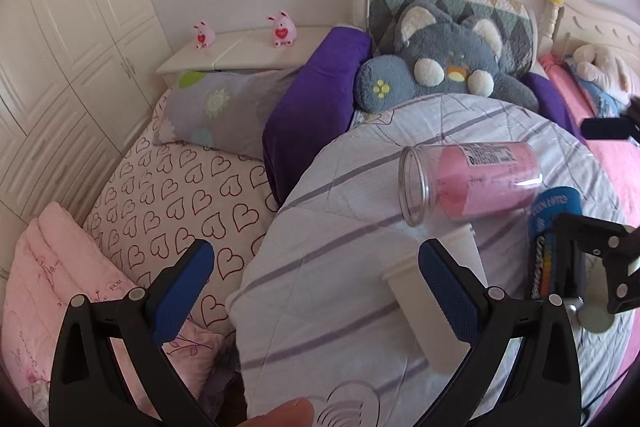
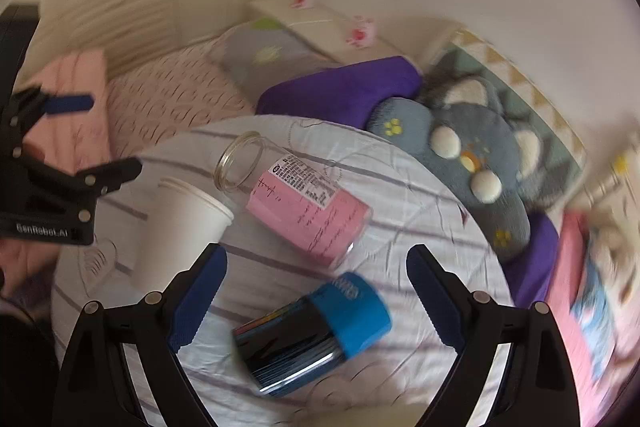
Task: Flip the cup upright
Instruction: 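Close the right gripper on the jar body and lift it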
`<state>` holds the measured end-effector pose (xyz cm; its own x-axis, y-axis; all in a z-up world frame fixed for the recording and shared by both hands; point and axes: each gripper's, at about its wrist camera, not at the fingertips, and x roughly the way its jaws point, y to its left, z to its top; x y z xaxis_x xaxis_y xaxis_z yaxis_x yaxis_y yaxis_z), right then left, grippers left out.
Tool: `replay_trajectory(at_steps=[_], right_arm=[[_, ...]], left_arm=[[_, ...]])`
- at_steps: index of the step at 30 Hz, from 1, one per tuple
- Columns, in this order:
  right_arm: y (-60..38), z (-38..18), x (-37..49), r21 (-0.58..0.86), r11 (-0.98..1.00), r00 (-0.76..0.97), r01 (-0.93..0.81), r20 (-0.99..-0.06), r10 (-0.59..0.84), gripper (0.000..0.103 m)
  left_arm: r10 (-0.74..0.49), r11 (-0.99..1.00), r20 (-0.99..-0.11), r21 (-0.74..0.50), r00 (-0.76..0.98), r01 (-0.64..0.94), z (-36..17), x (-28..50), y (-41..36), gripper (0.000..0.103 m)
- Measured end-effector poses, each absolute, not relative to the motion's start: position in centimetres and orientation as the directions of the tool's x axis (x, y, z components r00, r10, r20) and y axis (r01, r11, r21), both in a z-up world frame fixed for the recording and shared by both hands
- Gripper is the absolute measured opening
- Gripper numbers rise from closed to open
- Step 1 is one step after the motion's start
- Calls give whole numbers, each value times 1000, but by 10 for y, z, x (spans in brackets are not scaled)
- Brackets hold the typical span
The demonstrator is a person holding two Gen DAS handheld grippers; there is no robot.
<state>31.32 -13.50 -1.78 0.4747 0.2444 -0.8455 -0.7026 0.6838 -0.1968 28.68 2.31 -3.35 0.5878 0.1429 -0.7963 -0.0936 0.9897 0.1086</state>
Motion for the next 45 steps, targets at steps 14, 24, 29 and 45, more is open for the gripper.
replay_trajectory(at_steps=[14,24,29,45], right_arm=[[-94,-57,366,-160,386,265,-909,-934,238,92],[-62,-91,376,-170,247,201,-954,-974,107,92],[-56,-107,383,-189,231,203,-954,-978,38,92],[-76,-56,386,-115,475,206,-872,-968,145,79]], left_arm=[[166,986,-815,121,556,-116,-44,309,23,103],[158,987,-815,109,557,-122,-43,307,28,103],[156,986,-814,100,559,-130,-41,305,34,103],[138,989,-782,74,608,-129,-18,276,35,103]])
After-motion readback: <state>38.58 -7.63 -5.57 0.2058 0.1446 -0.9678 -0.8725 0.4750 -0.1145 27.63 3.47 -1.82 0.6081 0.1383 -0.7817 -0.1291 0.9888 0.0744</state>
